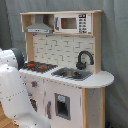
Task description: Play with the kitchen
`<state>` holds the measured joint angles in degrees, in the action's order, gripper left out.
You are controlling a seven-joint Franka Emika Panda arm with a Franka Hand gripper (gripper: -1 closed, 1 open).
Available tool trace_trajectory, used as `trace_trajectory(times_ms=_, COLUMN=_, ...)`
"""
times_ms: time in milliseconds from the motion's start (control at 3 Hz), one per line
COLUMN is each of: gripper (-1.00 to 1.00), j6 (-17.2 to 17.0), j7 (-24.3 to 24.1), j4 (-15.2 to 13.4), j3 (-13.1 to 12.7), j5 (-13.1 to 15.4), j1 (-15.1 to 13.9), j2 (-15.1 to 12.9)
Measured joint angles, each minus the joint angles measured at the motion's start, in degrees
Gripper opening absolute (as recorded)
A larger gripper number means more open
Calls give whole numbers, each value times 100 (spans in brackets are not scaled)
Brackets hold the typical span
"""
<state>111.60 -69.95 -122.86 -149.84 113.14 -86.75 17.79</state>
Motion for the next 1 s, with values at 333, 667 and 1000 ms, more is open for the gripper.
trace_trajectory(times_ms=333, gripper=100, j6=53, j7=684, j4=0, j3=-10, j5=0, j1=1, j2=-145)
trace_trajectory(times_ms=667, gripper=100, j6=87, j7=1278, j4=0, j3=-22, j5=5, j1=28, j2=-227)
trace_trajectory(times_ms=1000, gripper=100, j6=92, j7=1970, j4=0, j3=-24, j5=10, j1=128, j2=-241)
